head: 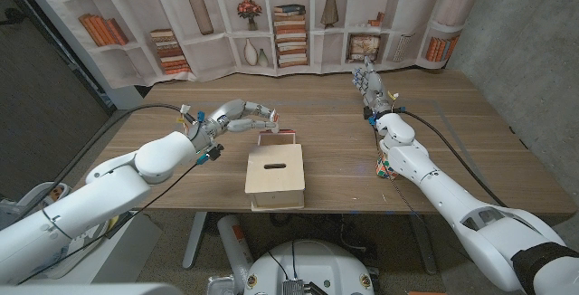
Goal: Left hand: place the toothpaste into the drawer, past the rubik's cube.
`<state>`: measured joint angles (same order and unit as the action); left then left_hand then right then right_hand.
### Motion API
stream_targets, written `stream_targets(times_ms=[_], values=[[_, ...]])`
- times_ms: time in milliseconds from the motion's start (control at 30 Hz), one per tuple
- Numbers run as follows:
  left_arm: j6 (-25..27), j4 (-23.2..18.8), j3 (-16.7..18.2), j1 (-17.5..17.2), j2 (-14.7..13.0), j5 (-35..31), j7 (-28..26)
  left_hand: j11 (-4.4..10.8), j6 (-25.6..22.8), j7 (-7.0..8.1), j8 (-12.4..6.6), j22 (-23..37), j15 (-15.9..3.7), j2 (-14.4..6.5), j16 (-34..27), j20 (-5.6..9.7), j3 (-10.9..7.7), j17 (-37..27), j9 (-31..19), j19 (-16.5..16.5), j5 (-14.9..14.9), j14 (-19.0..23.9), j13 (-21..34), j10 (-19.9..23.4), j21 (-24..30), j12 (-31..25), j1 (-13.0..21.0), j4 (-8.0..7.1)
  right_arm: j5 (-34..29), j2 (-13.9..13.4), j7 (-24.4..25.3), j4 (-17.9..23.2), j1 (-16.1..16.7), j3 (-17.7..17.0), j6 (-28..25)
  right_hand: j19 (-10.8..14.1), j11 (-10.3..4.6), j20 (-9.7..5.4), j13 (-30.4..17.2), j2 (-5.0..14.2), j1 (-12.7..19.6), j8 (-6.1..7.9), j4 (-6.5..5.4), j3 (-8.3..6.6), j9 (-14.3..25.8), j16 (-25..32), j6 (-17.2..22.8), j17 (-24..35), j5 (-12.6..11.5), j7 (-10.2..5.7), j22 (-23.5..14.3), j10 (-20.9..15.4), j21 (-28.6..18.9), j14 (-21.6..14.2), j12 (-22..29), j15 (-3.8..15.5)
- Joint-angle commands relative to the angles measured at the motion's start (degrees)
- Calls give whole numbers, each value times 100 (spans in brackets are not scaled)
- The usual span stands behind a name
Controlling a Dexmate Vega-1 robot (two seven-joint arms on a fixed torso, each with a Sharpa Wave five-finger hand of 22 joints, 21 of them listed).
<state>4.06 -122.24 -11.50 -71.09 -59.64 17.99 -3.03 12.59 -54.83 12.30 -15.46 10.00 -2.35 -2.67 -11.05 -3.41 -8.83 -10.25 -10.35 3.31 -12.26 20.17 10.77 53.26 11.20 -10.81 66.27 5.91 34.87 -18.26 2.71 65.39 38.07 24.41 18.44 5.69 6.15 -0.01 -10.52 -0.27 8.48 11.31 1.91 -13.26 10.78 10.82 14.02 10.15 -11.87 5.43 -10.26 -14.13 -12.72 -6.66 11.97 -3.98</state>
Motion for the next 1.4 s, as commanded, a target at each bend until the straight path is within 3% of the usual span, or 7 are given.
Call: stream_targets(times_ms=[33, 667, 867, 1133, 1400], values=[[18, -20, -107, 0, -8, 0, 1, -10, 31, -12, 26, 31, -453, 2, 20, -21, -7, -19, -12, 30, 26, -18, 22, -21, 0, 22, -43, -18, -20, -22, -20, 34, 1, 11, -6, 42, 13, 19, -9, 22, 21, -7, 18, -3, 13, -19, 43, 18, 19, -8, -15, -45, 20, -52, 20, 1], [198, -262, 19, -202, -178, 43, -70, -23, 237, -59, 175, 33, -309, 78, 26, -70, 62, -26, -24, 164, 21, -117, 23, -249, -19, 57, -179, -70, 30, -67, -72, 112, 85, -3, -28, 48, -4, 22, -10, 27, 17, -9, 24, 5, 13, -15, 37, 18, 20, -22, -16, -48, 37, -64, 20, 7], [205, -243, 10, -185, -150, 99, -52, -31, 619, -151, 346, 34, -243, 95, 37, -142, 101, -32, -41, 231, -7, -247, 26, -602, -13, 87, -281, -117, 25, -84, -69, 124, 88, 1, -54, 49, 11, 23, -10, 31, 17, -11, 27, 7, 14, -18, 31, 18, 20, -24, -16, -53, 42, -59, 22, 1], [253, -246, -78, -82, -140, 96, -2, -27, 997, -112, 442, 37, -168, 59, 47, -245, 72, -29, -62, 268, -44, -386, 31, -993, 2, 91, -244, -95, 54, -75, -116, 41, 66, -7, -52, 48, 14, 24, -10, 35, 18, -11, 30, 9, 14, -19, 31, 18, 20, -40, -16, -47, 50, -56, 19, 7], [306, -255, -127, 8, -150, 139, 52, -42, 1773, -195, 528, 41, -28, 48, 63, -348, 84, -25, -84, 380, -67, -654, 38, -1724, -3, 110, -287, -104, 80, -79, -156, 5, 56, -24, -34, 48, 16, 34, -10, 38, 18, -11, 34, 11, 14, -19, 28, 17, 20, -45, -17, -45, 57, -58, 18, 6]])
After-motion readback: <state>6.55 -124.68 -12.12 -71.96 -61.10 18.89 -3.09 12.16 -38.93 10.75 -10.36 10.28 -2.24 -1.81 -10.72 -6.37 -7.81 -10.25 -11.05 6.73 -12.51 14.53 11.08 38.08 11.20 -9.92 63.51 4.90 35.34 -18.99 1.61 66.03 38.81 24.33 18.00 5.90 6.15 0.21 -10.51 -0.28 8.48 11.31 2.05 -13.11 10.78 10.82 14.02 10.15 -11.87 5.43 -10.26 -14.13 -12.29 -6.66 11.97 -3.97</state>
